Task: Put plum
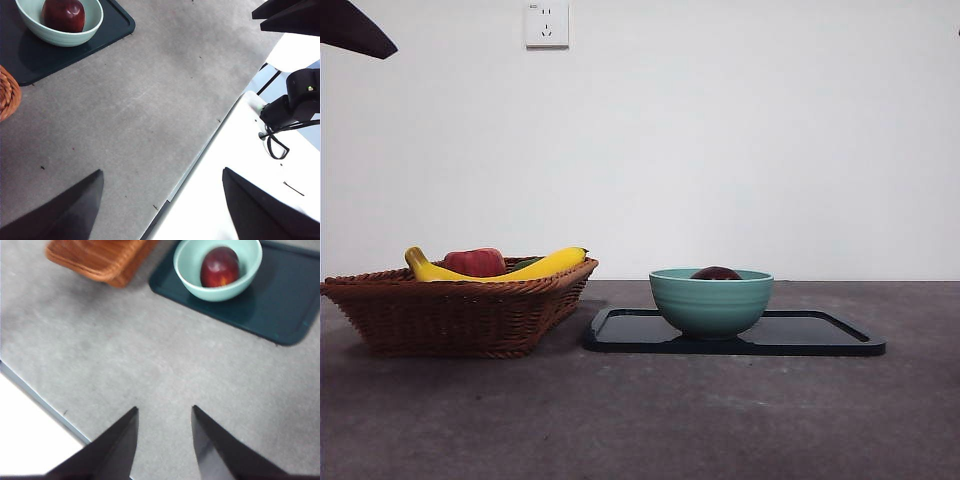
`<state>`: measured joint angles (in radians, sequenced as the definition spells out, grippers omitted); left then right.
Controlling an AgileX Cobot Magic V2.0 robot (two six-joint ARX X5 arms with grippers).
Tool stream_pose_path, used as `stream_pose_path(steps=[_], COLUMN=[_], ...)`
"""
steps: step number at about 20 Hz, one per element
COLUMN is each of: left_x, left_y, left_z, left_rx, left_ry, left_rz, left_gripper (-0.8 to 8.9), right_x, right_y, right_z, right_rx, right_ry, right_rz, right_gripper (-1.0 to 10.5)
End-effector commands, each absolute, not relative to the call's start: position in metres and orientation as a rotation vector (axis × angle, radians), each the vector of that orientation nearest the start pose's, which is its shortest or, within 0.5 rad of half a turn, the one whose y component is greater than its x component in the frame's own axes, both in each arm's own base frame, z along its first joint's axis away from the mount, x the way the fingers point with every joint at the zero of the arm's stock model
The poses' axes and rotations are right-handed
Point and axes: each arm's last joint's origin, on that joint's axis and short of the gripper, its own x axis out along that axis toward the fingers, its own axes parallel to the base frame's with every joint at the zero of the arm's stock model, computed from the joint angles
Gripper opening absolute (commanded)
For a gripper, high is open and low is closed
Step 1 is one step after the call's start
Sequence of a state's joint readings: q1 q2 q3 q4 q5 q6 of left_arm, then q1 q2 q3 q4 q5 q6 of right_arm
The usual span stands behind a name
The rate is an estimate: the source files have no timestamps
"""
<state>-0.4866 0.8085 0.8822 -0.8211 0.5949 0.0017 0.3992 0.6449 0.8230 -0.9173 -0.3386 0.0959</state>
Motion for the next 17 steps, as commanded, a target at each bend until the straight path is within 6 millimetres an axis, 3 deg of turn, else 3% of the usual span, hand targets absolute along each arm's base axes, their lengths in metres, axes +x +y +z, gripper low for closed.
stream_pose_path(steps=[1,9,13,17], left_x=[0.121,0.123,0.137,0.165], left_y=[-0.083,-0.084,-0.094,-0.115], left_z=[0.312,0.313,0.319,0.330], left_rx=[-0.033,-0.054,-0.126,-0.085], left_ry=[0.767,0.769,0.715,0.712], left_rz=[-1.043,-1.034,-1.023,-0.953], left_gripper=[3.74,3.73,3.74,3.74], right_x=[0.098,0.098,0.098,0.098], right_y=[0.053,0.053,0.053,0.053], right_z=[0.304,0.304,0.304,0.304], right_rx=[0.072,0.072,0.072,0.072], right_ry=[0.781,0.781,0.780,0.781], right_rz=[0.673,0.673,0.673,0.673], right_gripper=[1.7,1.7,1.7,1.7])
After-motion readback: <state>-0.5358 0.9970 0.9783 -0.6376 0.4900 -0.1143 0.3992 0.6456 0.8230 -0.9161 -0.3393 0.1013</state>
